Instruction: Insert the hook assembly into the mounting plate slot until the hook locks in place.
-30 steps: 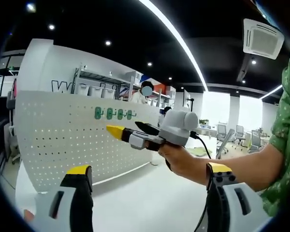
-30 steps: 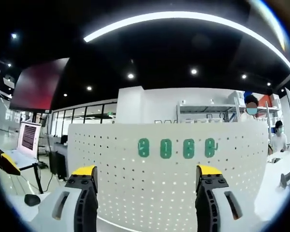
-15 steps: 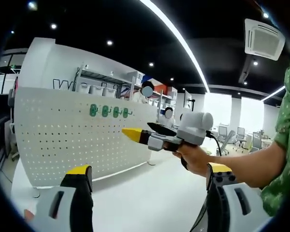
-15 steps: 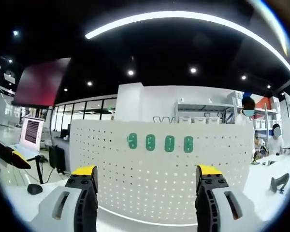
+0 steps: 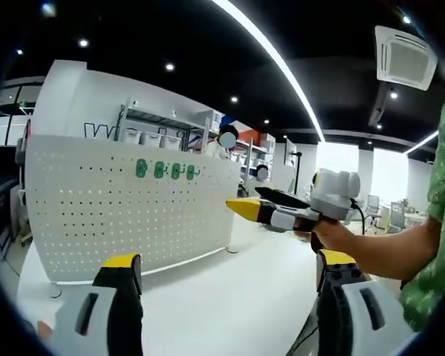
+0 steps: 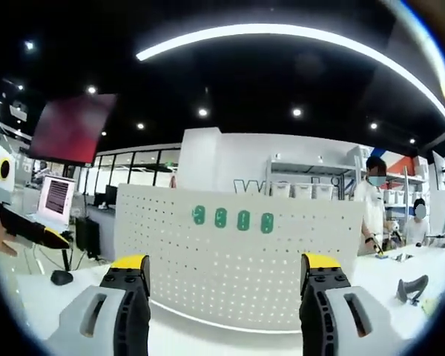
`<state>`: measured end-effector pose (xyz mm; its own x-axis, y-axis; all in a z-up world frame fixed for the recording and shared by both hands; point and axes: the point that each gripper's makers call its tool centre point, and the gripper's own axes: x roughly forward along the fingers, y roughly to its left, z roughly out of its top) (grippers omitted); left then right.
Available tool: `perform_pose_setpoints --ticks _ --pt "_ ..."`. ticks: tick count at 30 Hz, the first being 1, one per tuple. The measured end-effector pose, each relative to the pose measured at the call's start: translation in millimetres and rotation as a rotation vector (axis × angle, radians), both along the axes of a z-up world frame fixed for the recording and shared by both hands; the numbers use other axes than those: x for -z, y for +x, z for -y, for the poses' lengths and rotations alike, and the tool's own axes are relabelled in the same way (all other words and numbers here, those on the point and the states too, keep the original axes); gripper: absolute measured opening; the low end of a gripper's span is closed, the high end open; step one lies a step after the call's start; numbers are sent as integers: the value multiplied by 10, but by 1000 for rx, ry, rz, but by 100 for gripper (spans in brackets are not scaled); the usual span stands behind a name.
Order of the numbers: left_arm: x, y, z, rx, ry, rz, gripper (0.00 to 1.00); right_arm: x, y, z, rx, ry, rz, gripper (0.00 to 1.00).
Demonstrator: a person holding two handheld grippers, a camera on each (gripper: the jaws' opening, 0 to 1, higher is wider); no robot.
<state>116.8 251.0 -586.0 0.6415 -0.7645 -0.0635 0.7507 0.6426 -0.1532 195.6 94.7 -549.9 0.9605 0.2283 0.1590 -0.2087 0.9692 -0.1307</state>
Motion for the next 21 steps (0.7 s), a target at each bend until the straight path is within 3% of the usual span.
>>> perform_pose_setpoints --ticks 13,17,21 --pt "73 -155 -33 -48 2 0 100 300 -684 151 8 37 -69 84" --pt "116 -205 -49 -87 8 22 100 372 -852 129 6 11 -79 84" --pt "221 -250 -80 -126 2 8 100 445 -992 124 12 8 -82 83"
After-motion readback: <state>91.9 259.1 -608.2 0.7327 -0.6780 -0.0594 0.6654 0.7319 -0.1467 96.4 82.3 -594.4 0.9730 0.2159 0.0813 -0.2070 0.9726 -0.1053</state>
